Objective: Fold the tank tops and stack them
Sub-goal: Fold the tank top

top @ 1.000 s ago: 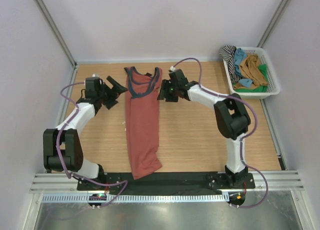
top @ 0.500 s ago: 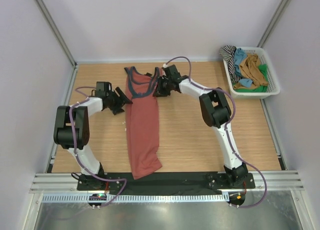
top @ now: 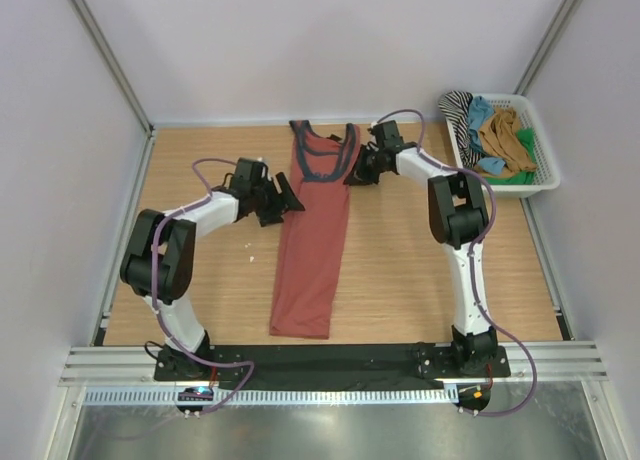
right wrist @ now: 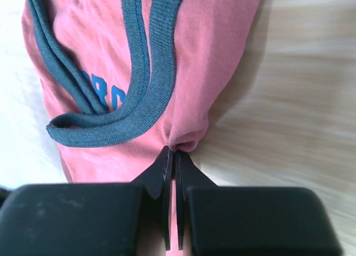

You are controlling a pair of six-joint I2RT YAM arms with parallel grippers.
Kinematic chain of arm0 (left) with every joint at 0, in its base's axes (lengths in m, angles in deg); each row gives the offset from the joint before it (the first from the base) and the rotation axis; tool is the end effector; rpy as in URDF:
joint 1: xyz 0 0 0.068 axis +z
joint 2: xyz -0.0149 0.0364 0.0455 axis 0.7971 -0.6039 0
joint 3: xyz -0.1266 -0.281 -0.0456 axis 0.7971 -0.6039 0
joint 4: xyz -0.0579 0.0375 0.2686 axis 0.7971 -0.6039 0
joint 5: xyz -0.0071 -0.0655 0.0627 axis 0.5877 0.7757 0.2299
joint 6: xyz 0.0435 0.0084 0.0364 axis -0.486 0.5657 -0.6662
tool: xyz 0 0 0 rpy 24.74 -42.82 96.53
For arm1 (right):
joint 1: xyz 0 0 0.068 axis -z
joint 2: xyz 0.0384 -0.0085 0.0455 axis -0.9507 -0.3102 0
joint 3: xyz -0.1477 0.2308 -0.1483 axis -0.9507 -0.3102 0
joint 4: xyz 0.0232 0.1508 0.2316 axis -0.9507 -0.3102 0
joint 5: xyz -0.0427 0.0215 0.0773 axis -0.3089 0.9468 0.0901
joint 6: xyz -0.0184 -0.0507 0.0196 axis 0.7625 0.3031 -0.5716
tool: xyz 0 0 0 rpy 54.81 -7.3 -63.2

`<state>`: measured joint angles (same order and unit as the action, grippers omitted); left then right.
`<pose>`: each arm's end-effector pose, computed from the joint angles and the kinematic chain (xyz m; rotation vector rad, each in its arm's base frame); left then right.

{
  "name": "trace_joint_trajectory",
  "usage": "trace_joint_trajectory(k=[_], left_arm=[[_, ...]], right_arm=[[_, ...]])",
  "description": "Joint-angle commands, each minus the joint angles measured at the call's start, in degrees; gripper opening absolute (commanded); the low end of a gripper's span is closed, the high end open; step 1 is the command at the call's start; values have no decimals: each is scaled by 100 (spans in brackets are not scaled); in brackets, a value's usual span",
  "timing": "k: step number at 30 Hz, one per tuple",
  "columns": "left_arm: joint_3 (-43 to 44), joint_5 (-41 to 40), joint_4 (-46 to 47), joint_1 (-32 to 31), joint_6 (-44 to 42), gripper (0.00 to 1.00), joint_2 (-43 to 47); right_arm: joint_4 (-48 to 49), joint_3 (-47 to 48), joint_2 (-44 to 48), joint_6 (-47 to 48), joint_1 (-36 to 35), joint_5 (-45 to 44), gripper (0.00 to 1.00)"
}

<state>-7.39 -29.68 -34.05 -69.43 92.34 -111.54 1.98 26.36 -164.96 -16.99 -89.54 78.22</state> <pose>0.3786 -0.1252 0.1982 -0.4835 2.5224 -0.8113 0.5306 0.1852 0.1544 0.1448 2.5750 0.8552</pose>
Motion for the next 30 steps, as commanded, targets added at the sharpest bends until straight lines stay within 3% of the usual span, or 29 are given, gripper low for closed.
trace_joint_trajectory(k=[1, 2, 3, 5, 9, 12, 19, 22, 30], left_arm=[[34, -289, -21, -205, 110, 74, 324], [-36, -332, -30, -240, 137, 75, 359], [-97, -376, -21, -284, 163, 75, 403], [-342, -516, 5, -425, 225, 77, 639], [-861, -692, 5, -671, 260, 79, 1255], [-1353, -807, -30, -794, 277, 79, 1947], [-2434, -1175, -714, -1242, 374, 77, 3662], [-2803, -1334, -970, -1479, 541, 77, 4269], [-3411, -1414, -1225, -1866, 734, 77, 4991]], right_arm=[[-634, 131, 119, 355, 414, -382, 8], [-660, 253, -12, 338, 494, -321, 15], [-695, 367, -92, 338, 556, -155, 38], [-1002, 833, -364, 416, 609, -92, 53], [-890, 537, 29, 356, 583, -74, 64], [-661, -411, 817, 382, 434, -223, 65], [227, -3915, 3436, 251, -277, -785, 64], [455, -4892, 4307, -100, -831, -1041, 63], [1184, -6423, 5215, -1234, -2359, -1577, 62]])
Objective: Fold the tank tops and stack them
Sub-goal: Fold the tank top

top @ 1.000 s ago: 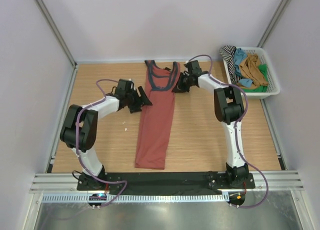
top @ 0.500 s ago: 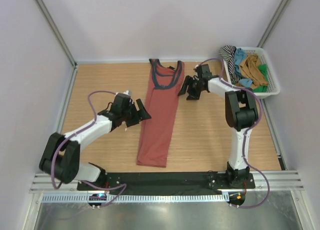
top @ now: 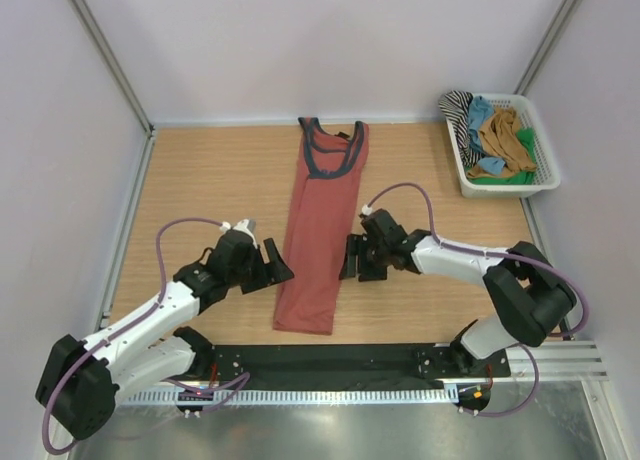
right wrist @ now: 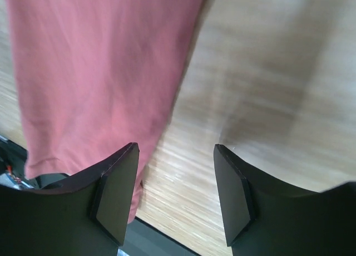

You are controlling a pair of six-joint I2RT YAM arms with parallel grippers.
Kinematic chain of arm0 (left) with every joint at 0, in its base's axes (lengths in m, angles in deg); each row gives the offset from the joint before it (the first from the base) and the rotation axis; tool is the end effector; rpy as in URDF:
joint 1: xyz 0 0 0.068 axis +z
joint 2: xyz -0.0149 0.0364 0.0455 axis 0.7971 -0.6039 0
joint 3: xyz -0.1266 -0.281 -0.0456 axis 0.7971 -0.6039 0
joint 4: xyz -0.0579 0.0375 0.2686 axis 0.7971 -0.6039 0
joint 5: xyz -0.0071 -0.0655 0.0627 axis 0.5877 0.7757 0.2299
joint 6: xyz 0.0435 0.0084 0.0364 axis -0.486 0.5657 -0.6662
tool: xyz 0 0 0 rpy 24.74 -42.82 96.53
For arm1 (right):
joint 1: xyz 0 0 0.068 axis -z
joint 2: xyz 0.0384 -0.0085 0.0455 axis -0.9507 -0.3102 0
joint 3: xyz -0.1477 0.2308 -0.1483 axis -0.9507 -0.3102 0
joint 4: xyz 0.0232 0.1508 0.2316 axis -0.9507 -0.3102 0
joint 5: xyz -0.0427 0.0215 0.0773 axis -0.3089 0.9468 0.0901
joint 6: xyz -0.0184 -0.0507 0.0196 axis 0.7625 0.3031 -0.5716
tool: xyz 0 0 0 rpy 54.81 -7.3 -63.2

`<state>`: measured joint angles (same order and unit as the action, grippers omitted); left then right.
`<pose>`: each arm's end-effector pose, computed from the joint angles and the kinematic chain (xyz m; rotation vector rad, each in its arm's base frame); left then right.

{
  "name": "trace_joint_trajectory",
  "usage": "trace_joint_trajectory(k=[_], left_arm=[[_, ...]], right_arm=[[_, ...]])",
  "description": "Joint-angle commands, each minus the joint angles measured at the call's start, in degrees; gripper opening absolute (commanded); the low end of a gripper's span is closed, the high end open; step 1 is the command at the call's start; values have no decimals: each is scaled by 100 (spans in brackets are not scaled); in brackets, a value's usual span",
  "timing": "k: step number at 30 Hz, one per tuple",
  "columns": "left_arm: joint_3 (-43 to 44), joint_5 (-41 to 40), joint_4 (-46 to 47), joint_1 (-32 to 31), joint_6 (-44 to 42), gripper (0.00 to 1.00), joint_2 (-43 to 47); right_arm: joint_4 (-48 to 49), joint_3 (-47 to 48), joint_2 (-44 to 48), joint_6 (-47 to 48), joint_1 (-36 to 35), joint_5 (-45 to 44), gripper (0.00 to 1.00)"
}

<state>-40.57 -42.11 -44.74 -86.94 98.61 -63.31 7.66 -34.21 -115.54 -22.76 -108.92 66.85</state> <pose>0.1529 -0.1075 0.2206 -0.3246 2.4897 -0.7724 0.2316 0.1849 0.1896 -0.0599 2.7239 0.7116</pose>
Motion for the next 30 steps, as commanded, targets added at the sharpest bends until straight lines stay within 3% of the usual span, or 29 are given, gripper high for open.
trace_joint_trajectory(k=[1, 6, 9, 13, 14, 20, 21, 23, 24, 30], left_arm=[[-120, -179, -183, -142, 107, 77, 185], [-304, -56, -236, -230, 133, 76, 282], [-322, 6, -279, -309, 142, 75, 352], [-243, 24, -437, -432, 134, 73, 335], [-225, 23, -464, -502, 134, 73, 326], [-199, -108, -543, -897, 309, 73, 300], [-181, -135, -543, -985, 396, 73, 282], [-146, -292, -543, -1284, 493, 73, 212], [-103, -371, -543, -1398, 546, 73, 168], [73, -987, -526, -2365, 1108, 73, -280]], right_arm=[[678, -438, 318, -754, -536, -476, 62], [1030, -588, 134, -1167, -1134, -494, 60], [1478, -702, -33, -1317, -1284, -257, 54], [1347, -869, 97, -1353, -1319, -492, 2], [1268, -948, 229, -1388, -1319, -615, 1], [91, -1274, 1521, -1309, -1310, -1477, 3], [-136, -1257, 1592, -1265, -1310, -1513, 6], [-244, -1274, 1636, -1143, -1310, -1408, 38], [-244, -1326, 1636, -1133, -1310, -1373, 44], [-121, -1661, 2198, -1282, -1310, -960, 53]])
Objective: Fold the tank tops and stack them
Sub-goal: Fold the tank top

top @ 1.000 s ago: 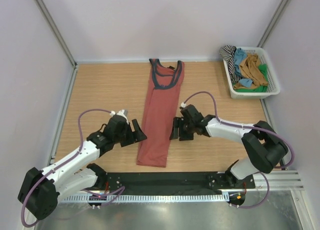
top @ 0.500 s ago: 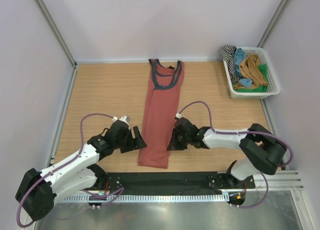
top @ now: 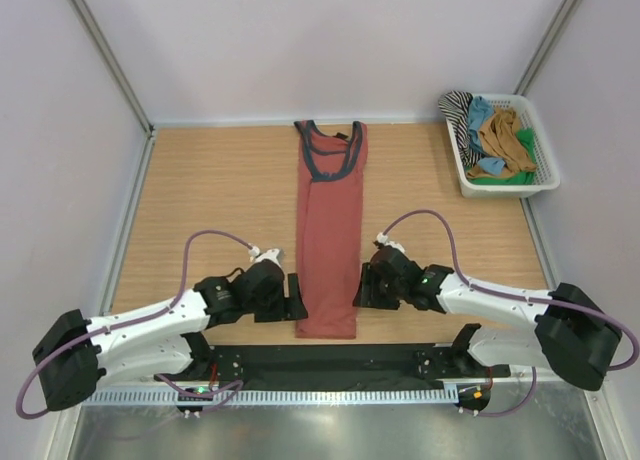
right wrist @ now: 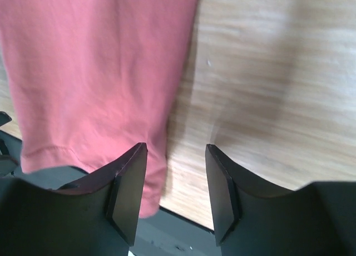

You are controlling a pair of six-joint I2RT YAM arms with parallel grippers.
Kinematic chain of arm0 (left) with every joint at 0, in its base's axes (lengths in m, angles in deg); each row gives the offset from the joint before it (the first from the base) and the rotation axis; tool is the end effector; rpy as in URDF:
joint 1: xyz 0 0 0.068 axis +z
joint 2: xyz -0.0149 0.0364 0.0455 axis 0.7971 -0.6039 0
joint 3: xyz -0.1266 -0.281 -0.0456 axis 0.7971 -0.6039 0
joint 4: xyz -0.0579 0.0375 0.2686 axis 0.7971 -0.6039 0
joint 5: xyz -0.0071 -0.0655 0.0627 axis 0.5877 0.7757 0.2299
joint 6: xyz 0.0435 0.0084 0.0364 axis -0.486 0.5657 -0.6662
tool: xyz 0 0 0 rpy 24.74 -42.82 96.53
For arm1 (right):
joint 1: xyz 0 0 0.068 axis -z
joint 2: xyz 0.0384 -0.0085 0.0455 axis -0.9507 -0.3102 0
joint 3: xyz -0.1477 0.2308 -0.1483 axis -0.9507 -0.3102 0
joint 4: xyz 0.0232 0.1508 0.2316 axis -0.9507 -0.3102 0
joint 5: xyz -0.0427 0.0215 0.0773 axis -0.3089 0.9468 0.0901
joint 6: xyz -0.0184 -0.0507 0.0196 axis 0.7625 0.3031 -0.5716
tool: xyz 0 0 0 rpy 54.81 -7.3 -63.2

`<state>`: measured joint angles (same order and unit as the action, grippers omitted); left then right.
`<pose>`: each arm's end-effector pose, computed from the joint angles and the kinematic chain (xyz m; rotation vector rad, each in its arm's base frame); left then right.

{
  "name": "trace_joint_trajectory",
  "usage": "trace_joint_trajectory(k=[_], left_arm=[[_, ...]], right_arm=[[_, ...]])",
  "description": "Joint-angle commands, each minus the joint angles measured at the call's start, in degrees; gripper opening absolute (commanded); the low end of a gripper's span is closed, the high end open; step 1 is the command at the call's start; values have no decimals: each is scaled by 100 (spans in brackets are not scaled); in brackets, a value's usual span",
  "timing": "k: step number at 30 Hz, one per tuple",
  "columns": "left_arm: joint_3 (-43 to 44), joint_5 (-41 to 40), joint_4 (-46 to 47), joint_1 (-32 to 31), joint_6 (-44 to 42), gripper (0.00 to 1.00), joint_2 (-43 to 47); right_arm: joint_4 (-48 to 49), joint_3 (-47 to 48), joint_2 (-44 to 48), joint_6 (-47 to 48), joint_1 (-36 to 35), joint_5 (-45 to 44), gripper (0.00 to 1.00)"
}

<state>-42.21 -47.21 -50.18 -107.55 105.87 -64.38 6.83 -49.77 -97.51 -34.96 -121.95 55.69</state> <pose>0.1021 -0.1436 0.2008 -0.0838 2.6877 -0.7339 0.1358 0.1628 0.1800 -0.0017 2.6921 0.6497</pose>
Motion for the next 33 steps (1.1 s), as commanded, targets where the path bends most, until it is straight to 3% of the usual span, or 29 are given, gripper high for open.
trace_joint_trajectory(k=[1, 9, 14, 20, 26, 29, 30, 31, 33], left_arm=[[246, -530, 10, -435, 436, 73, -226], [53, -593, 238, -507, 709, 72, -200], [-52, -478, 238, -507, 735, 66, 98], [-88, -496, -69, -507, 770, 64, 608], [-228, -478, -175, -507, 823, 53, 828], [-281, -522, -280, -507, 832, 51, 899], [-298, -522, -289, -507, 832, 50, 951], [-307, -513, -289, -507, 832, 49, 960], [-342, -487, -298, -507, 832, 48, 934]], right_arm=[[-29, -139, 457, -80, -17, 236, 53], [51, -70, 536, -159, -464, 527, 54], [-354, 333, 405, -177, -886, 9, 41], [-855, 879, -148, -282, -1458, -712, 41], [-838, 950, -632, -335, -1563, -809, 41], [-768, 924, -756, -362, -1598, -818, 26], [-733, 898, -669, -414, -1599, -844, 10], [-715, 871, -598, -440, -1590, -862, 4], [-671, 757, -353, -528, -1590, -923, 1]])
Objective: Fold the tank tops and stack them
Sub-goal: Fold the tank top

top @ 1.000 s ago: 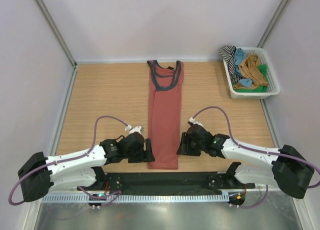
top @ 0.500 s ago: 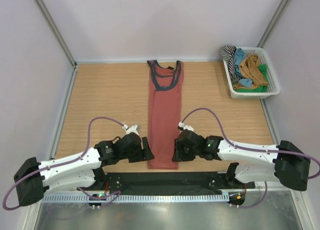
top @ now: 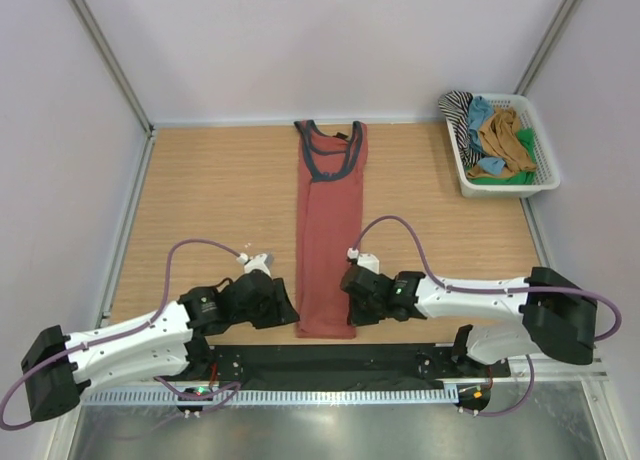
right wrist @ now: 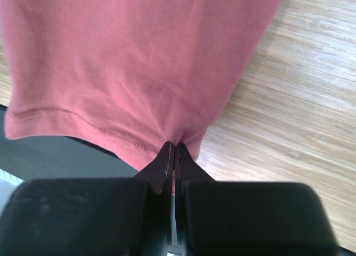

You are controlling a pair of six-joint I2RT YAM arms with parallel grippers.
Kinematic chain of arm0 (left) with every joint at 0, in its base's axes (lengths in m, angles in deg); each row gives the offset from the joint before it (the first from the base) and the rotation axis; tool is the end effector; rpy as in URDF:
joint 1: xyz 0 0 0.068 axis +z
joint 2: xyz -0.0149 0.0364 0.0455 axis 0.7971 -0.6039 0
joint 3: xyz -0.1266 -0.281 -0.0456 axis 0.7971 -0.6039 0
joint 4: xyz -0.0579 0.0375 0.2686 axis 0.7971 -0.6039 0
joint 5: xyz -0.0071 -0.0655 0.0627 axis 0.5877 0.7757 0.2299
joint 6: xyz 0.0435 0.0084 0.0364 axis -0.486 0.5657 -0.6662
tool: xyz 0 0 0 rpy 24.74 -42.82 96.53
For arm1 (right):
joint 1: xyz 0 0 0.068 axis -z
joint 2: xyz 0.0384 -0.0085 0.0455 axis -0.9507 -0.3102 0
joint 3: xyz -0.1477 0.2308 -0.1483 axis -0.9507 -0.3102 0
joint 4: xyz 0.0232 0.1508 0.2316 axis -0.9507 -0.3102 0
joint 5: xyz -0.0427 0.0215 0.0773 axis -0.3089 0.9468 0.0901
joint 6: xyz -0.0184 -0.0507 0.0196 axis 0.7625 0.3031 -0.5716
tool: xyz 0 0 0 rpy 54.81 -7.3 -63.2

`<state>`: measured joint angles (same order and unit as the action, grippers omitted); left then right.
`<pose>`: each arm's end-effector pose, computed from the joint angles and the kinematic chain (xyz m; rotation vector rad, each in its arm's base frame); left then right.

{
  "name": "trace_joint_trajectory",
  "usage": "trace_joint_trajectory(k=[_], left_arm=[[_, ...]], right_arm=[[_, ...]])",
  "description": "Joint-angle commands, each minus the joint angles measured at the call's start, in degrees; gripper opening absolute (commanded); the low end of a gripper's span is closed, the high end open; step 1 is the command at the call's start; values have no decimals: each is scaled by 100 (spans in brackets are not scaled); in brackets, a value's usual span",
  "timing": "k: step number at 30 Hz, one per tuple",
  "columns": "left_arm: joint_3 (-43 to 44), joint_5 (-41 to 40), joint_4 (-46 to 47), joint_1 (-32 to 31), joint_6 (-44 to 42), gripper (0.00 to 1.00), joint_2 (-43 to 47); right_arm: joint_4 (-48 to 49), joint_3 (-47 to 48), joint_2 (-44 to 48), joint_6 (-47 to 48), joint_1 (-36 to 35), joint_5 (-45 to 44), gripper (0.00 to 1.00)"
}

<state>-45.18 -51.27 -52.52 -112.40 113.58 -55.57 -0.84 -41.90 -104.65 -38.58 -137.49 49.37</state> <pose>0.0793 -0.1287 0.2028 -0.1824 2.6335 -0.8070 0.1019 0.2146 0.1879 -0.2512 2.7600 0.5156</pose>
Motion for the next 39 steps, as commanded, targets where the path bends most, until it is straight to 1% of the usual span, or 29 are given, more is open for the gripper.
trace_joint_trajectory(k=[1, 4, 7, 11, 13, 15, 16, 17, 20, 24, 25, 28, 29, 30, 31, 35, 39], left_arm=[[-54, -11, -38, -22, 43, 47, 10], [-54, 147, 59, -22, -10, 45, -271], [-107, 245, 295, -22, 25, 44, -543], [-151, 131, 384, -30, 130, 33, -729], [-194, 122, 506, -22, 192, 33, -799], [-239, 174, 630, -22, 218, 38, -869], [-230, 227, 761, -22, 218, 45, -974], [-221, 227, 814, -22, 218, 47, -1027], [-177, 324, 1025, -22, 218, 49, -1273], [-151, 429, 1342, -22, 218, 48, -1642], [-151, 429, 1438, -22, 218, 46, -1704], [-168, 429, 1509, -22, 227, 26, -1915], [-177, 429, 1509, -22, 227, 11, -1924], [-195, 429, 1501, -22, 245, 2, -1898], [-238, 421, 1474, -22, 245, 0, -1863], [-344, 281, 1316, -22, 280, 0, -1617], [-441, 262, 1211, -22, 315, 0, -1432]], right_arm=[[96, -65, 598, -244, -45, -335, 1], [123, -223, 942, -350, -45, -353, 1], [219, -381, 961, -403, -36, -239, 1], [578, -671, 917, -517, -45, -143, 1], [676, -751, 908, -544, -45, -125, 1], [790, -847, 899, -570, -45, -90, 1], [817, -865, 882, -570, -36, -64, 1], [834, -883, 873, -570, -36, -63, 1], [843, -918, 891, -588, -36, -63, 1], [861, -962, 952, -614, -36, -55, 1], [861, -979, 996, -623, -45, -55, 1], [835, -1023, 1066, -640, -45, -81, 1], [782, -1023, 1084, -640, -45, -90, 1], [756, -1015, 1110, -632, -45, -98, 1], [660, -988, 1171, -640, -36, -142, 1], [300, -909, 1356, -641, -45, -274, 1], [175, -927, 1541, -667, -36, -283, 1]])
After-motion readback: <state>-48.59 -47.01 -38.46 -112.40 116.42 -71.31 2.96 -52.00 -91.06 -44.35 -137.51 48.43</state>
